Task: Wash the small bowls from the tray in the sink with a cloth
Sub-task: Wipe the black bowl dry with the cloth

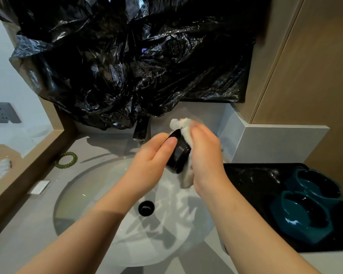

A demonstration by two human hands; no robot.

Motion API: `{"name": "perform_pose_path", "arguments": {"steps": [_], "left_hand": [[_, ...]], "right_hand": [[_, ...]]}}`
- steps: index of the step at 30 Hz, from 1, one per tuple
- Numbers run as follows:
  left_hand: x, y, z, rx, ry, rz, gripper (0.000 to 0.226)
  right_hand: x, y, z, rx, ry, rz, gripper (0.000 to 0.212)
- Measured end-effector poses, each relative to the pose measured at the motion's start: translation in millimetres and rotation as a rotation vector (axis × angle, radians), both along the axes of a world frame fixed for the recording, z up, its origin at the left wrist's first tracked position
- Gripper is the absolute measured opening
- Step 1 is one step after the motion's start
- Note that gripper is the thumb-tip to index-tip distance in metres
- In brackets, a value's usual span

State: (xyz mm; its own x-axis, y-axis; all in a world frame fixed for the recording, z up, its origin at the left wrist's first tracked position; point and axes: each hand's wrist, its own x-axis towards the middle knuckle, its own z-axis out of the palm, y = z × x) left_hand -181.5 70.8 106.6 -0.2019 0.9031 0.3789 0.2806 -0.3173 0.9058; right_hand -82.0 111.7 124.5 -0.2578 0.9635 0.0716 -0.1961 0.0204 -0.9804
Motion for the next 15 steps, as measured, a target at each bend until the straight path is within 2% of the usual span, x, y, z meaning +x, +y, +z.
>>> {"name": "perform_pose_path", "arguments": {"steps": [2, 4, 5, 6, 8, 9, 10, 11, 13, 14, 15], "left_hand": [[-6, 2, 1, -0.056, -0.018, -0.070, 0.033], [-8, 2, 2, -0.079, -0.016, -0.114, 0.035], [-8, 1, 1, -0.064, -0.009, -0.122, 0.033], [-8, -1, 0, -0.043, -0.002, -0.125, 0.029], [-8, -3, -5, -0.021, -0.007, -0.123, 0.020], [-10, -4, -9, -0.022, -0.015, -0.120, 0.019], [-12, -4, -11, -0.023, -0.016, -0.111, 0.021], [-14, -4, -12, -0.023, -0.019, -0.094, 0.024], [-17, -3, -9, 0.000, -0.043, -0.080, 0.024], [-17, -2, -7, 0.021, -0.053, -0.085, 0.023], [-16, -2, -5, 0.046, -0.059, -0.094, 0.024]], "right_hand": [[1, -1, -6, 0.335, -0.144, -0.087, 0.023], [0, -2, -14, 0.441, -0.168, -0.096, 0.027], [1, 1, -17, 0.384, -0.131, -0.059, 0.027], [2, 3, -18, 0.239, -0.085, -0.006, 0.025], [3, 7, -10, -0.192, 0.005, 0.129, 0.022], [3, 9, -7, -0.312, 0.003, 0.156, 0.022], [3, 8, -4, -0.322, -0.027, 0.147, 0.021], [2, 7, -4, -0.238, -0.087, 0.097, 0.022], [0, 1, 0, 0.194, -0.207, -0.027, 0.023], [-2, -2, 0, 0.384, -0.240, -0.022, 0.024], [-2, -3, -1, 0.461, -0.250, 0.002, 0.025]]}}
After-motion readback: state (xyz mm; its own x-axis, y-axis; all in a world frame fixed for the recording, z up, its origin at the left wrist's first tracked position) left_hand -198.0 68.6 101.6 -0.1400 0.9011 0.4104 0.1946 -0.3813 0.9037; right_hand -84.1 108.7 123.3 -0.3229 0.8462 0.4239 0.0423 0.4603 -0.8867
